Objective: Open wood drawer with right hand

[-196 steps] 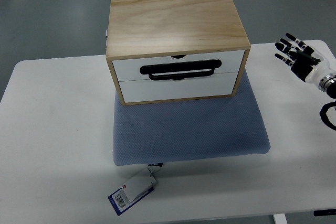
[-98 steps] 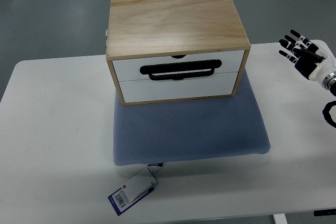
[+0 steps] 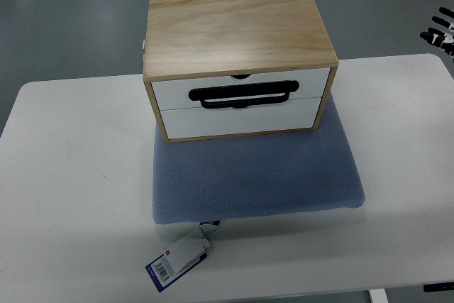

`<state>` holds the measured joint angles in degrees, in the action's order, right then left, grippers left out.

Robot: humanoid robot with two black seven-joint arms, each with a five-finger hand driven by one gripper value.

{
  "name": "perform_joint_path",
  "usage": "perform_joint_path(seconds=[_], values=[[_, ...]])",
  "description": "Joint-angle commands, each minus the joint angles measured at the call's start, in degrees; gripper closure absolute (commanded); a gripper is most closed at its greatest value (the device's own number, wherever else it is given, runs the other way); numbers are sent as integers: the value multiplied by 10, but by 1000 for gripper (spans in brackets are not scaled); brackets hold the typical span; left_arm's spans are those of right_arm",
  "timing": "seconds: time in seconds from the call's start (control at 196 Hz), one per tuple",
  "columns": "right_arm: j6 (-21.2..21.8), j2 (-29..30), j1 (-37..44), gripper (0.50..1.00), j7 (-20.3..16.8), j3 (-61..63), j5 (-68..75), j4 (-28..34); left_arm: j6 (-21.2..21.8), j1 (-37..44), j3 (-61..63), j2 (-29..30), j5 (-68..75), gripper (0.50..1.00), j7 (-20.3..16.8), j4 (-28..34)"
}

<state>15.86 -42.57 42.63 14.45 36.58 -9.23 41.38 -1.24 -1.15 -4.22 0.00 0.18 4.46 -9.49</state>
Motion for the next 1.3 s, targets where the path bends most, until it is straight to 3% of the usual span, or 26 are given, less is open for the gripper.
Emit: perform_joint_path(seconds=[0.0, 0.066, 0.174, 0.225, 0.23, 0.24, 0.327, 0.424, 0.552, 0.705, 0.751, 0.756, 0.873, 1.297], values=[[7, -37, 44, 566, 31, -73, 3, 12, 0, 1, 0, 0, 0, 500, 0, 0], [26, -64, 68, 566, 31, -96, 4, 29, 0, 0, 0, 0, 0, 500, 0, 0], [94, -115, 107, 564, 30, -132, 3, 59, 0, 0, 0, 0, 0, 500, 0, 0], [94, -115, 107, 564, 30, -132, 3, 59, 0, 0, 0, 0, 0, 500, 0, 0], [124, -130, 139, 564, 27, -154, 2, 75, 0, 0, 0, 0, 0, 500, 0, 0], [130, -132, 148, 564, 27, -159, 2, 78, 0, 0, 0, 0, 0, 500, 0, 0], [157, -152, 206, 564, 26, -207, 0, 106, 0, 0, 0, 0, 0, 500, 0, 0], [154, -163, 267, 566, 21, -262, -1, 136, 0, 0, 0, 0, 0, 500, 0, 0], [158, -162, 366, 566, -15, -349, -3, 157, 0, 0, 0, 0, 0, 500, 0, 0], [160, -153, 482, 566, -18, -458, -4, 191, 0, 0, 0, 0, 0, 500, 0, 0], [160, -153, 483, 566, -18, -458, -4, 191, 0, 0, 0, 0, 0, 500, 0, 0], [160, -147, 515, 566, -19, -490, -4, 204, 0, 0, 0, 0, 0, 500, 0, 0], [160, -118, 583, 566, -37, -557, -4, 229, 0, 0, 0, 0, 0, 500, 0, 0], [160, -54, 711, 566, -70, -688, -4, 310, 0, 0, 0, 0, 0, 500, 0, 0]])
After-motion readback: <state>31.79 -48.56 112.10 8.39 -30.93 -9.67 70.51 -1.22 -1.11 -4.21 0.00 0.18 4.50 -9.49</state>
